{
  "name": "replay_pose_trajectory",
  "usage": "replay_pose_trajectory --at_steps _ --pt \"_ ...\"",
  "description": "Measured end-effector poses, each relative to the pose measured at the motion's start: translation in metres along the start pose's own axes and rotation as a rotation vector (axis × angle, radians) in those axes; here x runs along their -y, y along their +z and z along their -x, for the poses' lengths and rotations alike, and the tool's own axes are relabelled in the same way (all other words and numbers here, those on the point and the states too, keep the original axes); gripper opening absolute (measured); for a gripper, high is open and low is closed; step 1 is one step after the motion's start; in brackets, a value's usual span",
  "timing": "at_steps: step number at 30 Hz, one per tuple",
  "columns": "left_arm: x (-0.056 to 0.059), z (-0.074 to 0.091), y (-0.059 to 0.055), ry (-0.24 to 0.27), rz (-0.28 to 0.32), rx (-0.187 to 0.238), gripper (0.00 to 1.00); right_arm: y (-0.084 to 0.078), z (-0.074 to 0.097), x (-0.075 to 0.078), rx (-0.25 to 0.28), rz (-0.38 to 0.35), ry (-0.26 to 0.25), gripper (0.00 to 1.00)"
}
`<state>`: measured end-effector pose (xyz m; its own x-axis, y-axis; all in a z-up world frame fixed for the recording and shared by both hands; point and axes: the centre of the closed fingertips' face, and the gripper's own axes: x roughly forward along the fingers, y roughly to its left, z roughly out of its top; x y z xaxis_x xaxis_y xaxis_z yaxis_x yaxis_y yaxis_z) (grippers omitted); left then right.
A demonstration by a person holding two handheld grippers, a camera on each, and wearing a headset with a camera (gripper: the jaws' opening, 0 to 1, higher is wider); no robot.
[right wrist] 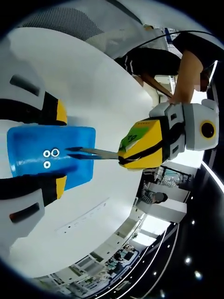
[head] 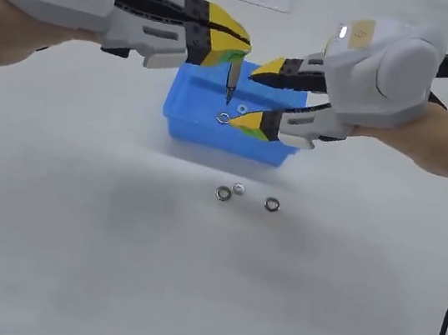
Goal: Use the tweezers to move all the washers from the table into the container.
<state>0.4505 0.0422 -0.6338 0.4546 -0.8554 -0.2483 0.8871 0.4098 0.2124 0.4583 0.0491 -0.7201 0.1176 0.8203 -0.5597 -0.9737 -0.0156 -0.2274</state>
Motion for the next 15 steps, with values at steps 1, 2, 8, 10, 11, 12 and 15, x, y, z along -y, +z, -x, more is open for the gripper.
replay_pose_trajectory --at_steps 1,2,8,10,11,12,15 --pt "0.002 0.000 0.002 0.000 -0.002 0.003 0.04 0.000 0.002 0.001 0.005 -0.005 -0.017 0.46" --pt "0.003 0.001 0.003 -0.003 -0.005 0.003 0.04 0.000 0.006 0.004 0.014 -0.014 -0.045 0.52" --pt "0.010 0.003 0.008 -0.008 -0.016 -0.006 0.04 -0.005 0.024 -0.001 0.041 -0.070 -0.086 0.60" --pt "0.008 0.005 0.009 0.006 -0.015 0.003 0.04 -0.010 0.030 -0.006 0.035 -0.077 -0.091 0.63" --pt "0.008 0.006 0.010 0.009 -0.013 0.007 0.04 -0.012 0.032 -0.008 0.033 -0.081 -0.090 0.64" --pt "0.008 0.006 0.014 0.019 -0.023 0.013 0.04 -0.014 0.035 -0.011 0.031 -0.088 -0.088 0.64" --pt "0.010 0.007 0.021 0.039 -0.059 0.011 0.04 -0.019 0.042 -0.016 0.025 -0.099 -0.091 0.67"
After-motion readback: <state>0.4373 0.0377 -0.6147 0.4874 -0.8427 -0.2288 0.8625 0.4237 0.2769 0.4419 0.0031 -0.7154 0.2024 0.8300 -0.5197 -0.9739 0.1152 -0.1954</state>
